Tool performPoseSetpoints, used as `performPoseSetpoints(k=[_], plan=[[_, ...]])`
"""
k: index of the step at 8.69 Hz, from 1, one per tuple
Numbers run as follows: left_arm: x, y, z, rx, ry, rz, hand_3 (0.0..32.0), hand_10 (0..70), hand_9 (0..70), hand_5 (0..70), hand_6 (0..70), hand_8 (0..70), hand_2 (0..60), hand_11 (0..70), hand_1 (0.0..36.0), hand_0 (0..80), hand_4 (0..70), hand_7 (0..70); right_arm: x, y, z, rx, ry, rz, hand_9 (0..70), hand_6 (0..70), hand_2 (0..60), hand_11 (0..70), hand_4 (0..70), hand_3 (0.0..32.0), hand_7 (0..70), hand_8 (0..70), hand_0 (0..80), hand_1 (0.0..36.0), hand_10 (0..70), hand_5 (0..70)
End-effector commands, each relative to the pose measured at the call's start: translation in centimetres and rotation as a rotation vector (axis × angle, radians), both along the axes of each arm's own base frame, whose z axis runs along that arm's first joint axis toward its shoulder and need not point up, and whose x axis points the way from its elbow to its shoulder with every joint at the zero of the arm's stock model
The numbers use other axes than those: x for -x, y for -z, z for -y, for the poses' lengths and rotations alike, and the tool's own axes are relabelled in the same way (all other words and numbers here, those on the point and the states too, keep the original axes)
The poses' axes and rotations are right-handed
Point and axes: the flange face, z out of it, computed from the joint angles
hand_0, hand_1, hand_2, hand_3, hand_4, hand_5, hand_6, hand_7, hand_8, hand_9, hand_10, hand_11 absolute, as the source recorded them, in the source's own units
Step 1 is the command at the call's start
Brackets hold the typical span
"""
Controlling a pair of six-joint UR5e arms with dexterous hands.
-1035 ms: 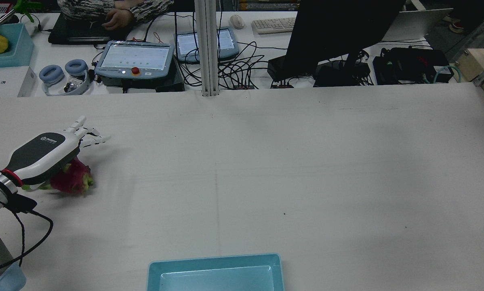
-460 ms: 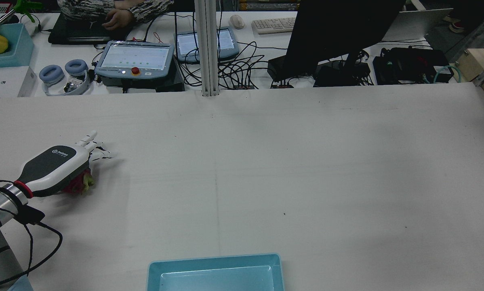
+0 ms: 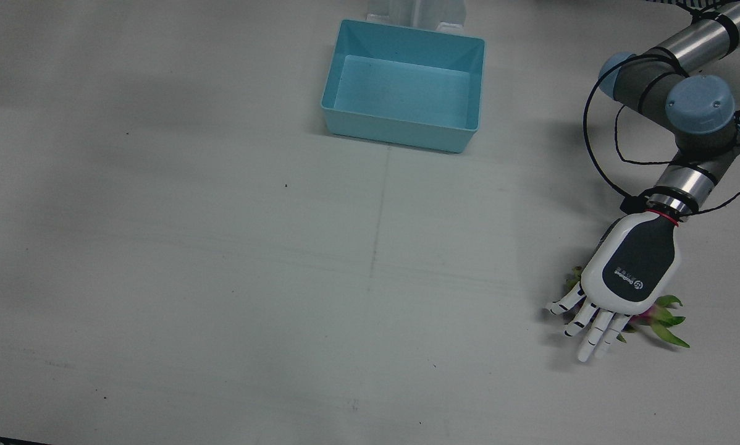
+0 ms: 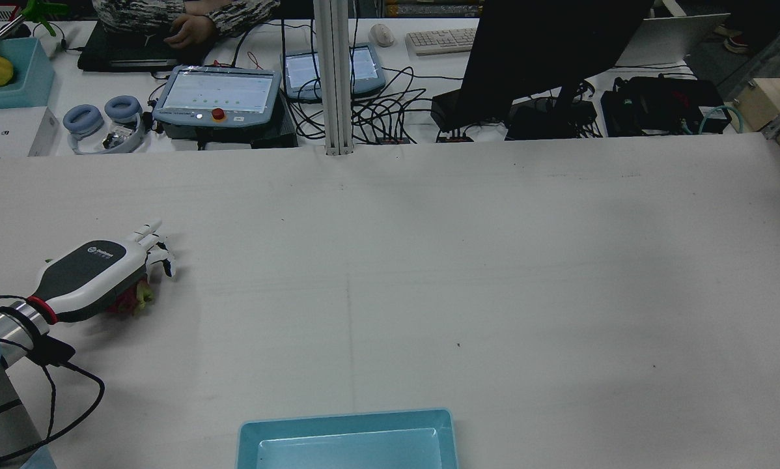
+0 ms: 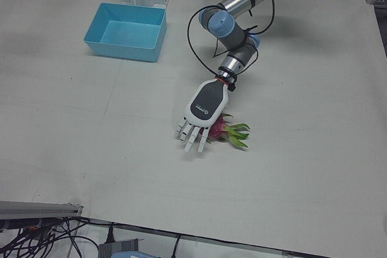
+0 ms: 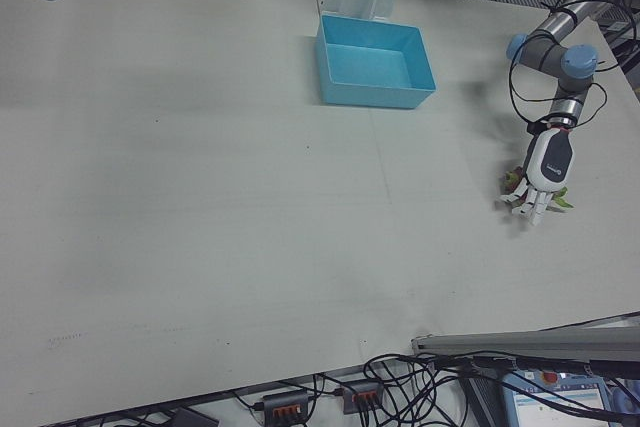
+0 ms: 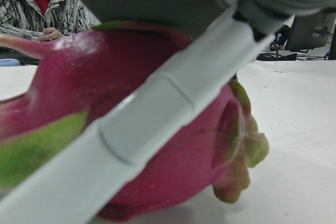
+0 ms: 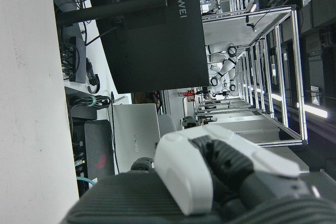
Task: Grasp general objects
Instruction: 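Close the left hand's fingers around the dragon fruit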
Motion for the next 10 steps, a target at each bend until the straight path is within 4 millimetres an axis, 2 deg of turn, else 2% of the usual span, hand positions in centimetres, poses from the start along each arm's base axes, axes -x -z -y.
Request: performPoseSetpoints(k=[1,2,3,4,5,6,7,8,9,10], plan=[[-0.19,-0.79,0.08,0.005,-0.001,0.009,0.0,0.0,11.6,70.0,6.2,0.2,60.0,0.0,36.0,80.0,4.8,65.3,-0.02,0.0,0.0,0.0,-0.002,0.0,0.0,0.0,0.0,0.0,0.0,0.0,0.0,0.0,0.0,0.0,0.0,0.0],[-0.19,-0.79,0.08,0.005,-0.001,0.009,0.0,0.0,14.6,70.0,14.3,1.8,60.0,0.0,36.0,80.0,14.4,70.0,0.0,-0.07,-0.02,0.001,0.0,0.0,0.0,0.0,0.0,0.0,0.0,0.0,0.0,0.0,0.0,0.0,0.0,0.0],[-0.1,-0.79,0.14,0.005,0.002,0.009,0.0,0.0,17.9,70.0,24.4,3.8,60.0,0.0,36.0,80.0,24.2,70.0,0.0,0.0,0.0,0.0,0.0,0.0,0.0,0.0,0.0,0.0,0.0,0.0,0.0,0.0,0.0,0.0,0.0,0.0],[-0.18,-0.86,0.09,0.006,0.0,0.01,0.0,0.0,18.6,70.0,37.4,6.4,60.0,0.3,36.0,80.0,34.7,70.0,0.0,0.0,0.0,0.0,0.0,0.0,0.0,0.0,0.0,0.0,0.0,0.0,0.0,0.0,0.0,0.0,0.0,0.0],[-0.12,-0.85,0.15,0.006,0.002,0.009,0.0,3.7,18.6,70.0,49.5,8.9,60.0,10.1,36.0,80.0,41.1,70.0,0.0,0.0,0.0,0.0,0.0,0.0,0.0,0.0,0.0,0.0,0.0,0.0,0.0,0.0,0.0,0.0,0.0,0.0],[-0.2,-0.83,0.11,0.005,0.0,0.008,0.0,10.5,18.6,70.0,60.4,11.0,60.0,19.9,36.0,80.0,45.5,70.0,0.0,0.0,0.0,0.0,0.0,0.0,0.0,0.0,0.0,0.0,0.0,0.0,0.0,0.0,0.0,0.0,0.0,0.0],[-0.14,-0.82,0.17,0.004,0.002,0.006,0.0,16.6,18.6,70.0,67.4,12.4,60.0,28.7,36.0,80.0,49.3,70.0,0.0,0.0,0.0,0.0,0.0,0.0,0.0,0.0,0.0,0.0,0.0,0.0,0.0,0.0,0.0,0.0,0.0,0.0],[-0.14,-0.82,0.17,0.004,0.002,0.006,0.0,27.9,18.6,70.0,70.0,14.0,60.0,44.4,36.0,80.0,51.2,70.0,0.0,0.0,0.0,0.0,0.0,0.0,0.0,0.0,0.0,0.0,0.0,0.0,0.0,0.0,0.0,0.0,0.0,0.0],[-0.12,-0.87,0.15,0.003,0.002,0.005,0.0,52.9,26.3,70.0,70.0,25.3,60.0,70.0,36.0,80.0,54.2,70.0,0.0,0.0,0.0,0.0,0.0,0.0,0.0,0.0,0.0,0.0,0.0,0.0,0.0,0.0,0.0,0.0,0.0,0.0],[-0.15,-0.83,0.18,0.0,0.002,0.002,0.0,70.0,49.3,70.0,70.0,42.5,60.0,70.0,36.0,80.0,55.5,70.0,0.0,0.0,0.0,0.0,0.0,0.0,0.0,0.0,0.0,0.0,0.0,0.0,0.0,0.0,0.0,0.0,0.0,0.0]])
